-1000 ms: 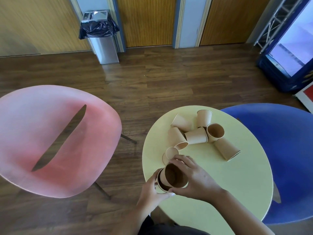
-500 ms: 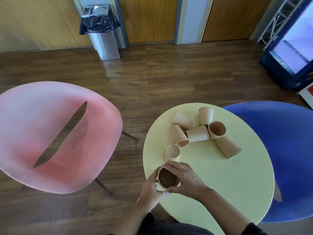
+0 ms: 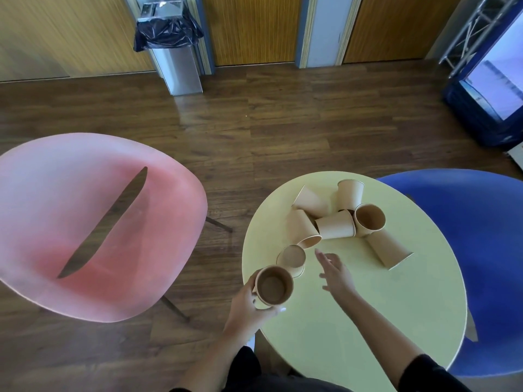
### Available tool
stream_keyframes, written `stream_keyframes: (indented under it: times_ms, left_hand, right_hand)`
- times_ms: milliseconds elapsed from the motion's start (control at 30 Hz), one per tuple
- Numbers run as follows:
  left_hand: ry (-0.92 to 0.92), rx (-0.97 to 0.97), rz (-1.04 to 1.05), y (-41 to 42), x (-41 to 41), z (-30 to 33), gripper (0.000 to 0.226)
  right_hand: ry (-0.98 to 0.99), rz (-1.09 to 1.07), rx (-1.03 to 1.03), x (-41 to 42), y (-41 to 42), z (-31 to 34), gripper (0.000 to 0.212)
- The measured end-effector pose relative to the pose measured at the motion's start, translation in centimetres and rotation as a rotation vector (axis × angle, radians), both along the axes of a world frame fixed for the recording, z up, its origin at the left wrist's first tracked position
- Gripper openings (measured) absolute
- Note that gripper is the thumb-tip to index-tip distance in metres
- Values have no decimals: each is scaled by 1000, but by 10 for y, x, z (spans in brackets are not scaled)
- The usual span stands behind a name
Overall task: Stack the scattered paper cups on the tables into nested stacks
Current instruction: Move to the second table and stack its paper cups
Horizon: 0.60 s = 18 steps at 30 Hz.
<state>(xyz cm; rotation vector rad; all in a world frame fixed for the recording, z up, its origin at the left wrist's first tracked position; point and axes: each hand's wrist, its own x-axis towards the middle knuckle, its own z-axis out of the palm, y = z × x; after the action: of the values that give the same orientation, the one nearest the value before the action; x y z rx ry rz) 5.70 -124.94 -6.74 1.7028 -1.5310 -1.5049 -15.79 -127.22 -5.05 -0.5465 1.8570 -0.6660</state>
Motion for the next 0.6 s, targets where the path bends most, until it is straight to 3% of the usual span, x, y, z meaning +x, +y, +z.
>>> stream_keyframes:
  times_ms: [133, 233, 600]
  left_hand:
    - [5, 16, -2, -5, 1, 3, 69]
    - [2, 26, -3, -5, 1, 3, 70]
    - [4, 43, 12, -5, -1, 4, 71]
  right_hand:
    - [-377, -224, 325, 0, -25, -5, 62]
    - [-448, -215, 440, 5, -38, -12, 77]
    - [-775, -464, 494, 4, -43, -14, 81]
